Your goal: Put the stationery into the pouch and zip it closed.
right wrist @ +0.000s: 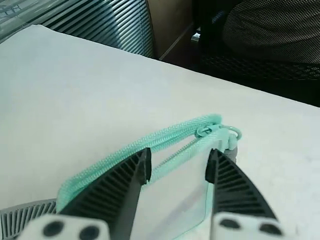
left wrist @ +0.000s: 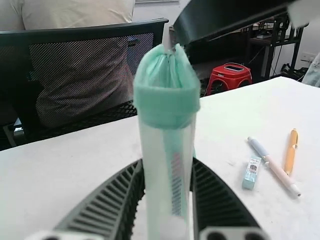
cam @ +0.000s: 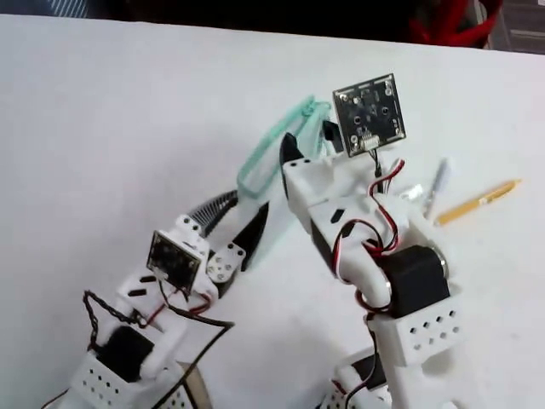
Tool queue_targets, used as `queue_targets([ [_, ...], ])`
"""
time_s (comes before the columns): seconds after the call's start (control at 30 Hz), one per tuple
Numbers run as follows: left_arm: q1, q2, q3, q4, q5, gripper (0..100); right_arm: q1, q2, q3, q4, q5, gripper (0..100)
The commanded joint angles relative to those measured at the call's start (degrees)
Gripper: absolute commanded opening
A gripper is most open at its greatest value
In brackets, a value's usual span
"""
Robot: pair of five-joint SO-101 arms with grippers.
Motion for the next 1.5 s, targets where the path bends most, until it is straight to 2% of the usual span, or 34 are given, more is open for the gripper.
queue_targets([
  [0.0, -0.66, 0.4, 0.09, -1.05, -0.62, 13, -0.31, -0.57, -0.18, 0.04, 0.62, 16.9],
  [0.93, -0.92, 0.4, 0.09, -1.05, -0.62, 13, 0.31, -2.07, -3.43, -1.27, 0.7, 16.9],
  [1.03, -1.01, 0.4, 0.09, -1.05, -0.62, 13, 2.86, -4.53, -7.65, -1.27, 2.2, 16.9],
  [1.27, -1.1, 0.4, 0.0, -1.05, -0.62, 13, 3.91, -7.52, -8.18, 1.27, 2.55, 16.8],
  [1.47, -1.1, 0.4, 0.0, -0.97, -0.62, 13, 13.85, -7.16, -11.96, 1.27, 2.55, 16.8],
])
